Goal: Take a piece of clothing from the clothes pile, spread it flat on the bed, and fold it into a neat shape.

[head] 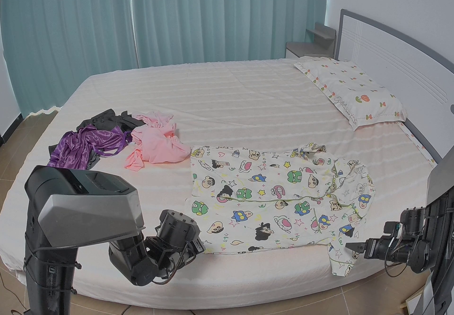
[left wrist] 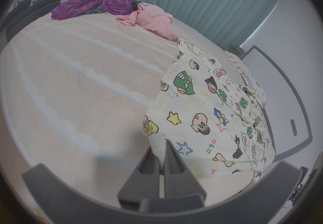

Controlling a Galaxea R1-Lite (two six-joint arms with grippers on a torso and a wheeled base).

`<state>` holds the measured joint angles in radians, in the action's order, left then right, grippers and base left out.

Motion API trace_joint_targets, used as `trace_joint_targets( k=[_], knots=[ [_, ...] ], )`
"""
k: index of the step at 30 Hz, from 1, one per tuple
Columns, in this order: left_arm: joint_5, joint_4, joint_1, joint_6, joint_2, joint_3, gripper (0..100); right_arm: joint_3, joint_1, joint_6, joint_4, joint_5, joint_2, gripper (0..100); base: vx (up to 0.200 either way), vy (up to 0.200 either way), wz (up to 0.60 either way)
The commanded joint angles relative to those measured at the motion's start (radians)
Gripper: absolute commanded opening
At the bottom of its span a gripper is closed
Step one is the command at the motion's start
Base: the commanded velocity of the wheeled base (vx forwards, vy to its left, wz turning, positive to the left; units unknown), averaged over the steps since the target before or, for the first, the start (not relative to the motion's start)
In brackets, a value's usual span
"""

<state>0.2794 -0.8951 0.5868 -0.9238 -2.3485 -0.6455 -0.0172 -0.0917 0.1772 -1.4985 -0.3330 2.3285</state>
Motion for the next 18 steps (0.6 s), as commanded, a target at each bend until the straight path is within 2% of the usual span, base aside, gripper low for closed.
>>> trace_joint_targets(
  k=[1, 7, 12, 18],
  knots=[
    [0.003, -0.001, -0.018, -0.003, 0.029, 0.006, 0, 0.017, 0.058, -0.050, 0.073, 0.005, -0.005, 100, 0.000, 0.000, 0.00],
    [0.004, -0.001, -0.019, -0.003, 0.040, 0.006, 0, 0.017, 0.078, -0.084, 0.104, 0.005, 0.011, 100, 0.000, 0.000, 0.00],
    [0.004, -0.001, -0.019, -0.003, 0.049, 0.004, 0, 0.017, 0.086, -0.084, 0.057, 0.008, 0.032, 100, 0.000, 0.000, 0.00],
    [0.004, -0.001, -0.019, -0.003, 0.051, 0.006, 0, 0.017, 0.109, -0.081, -0.072, 0.094, 0.173, 100, 0.000, 0.000, 0.00]
  ],
)
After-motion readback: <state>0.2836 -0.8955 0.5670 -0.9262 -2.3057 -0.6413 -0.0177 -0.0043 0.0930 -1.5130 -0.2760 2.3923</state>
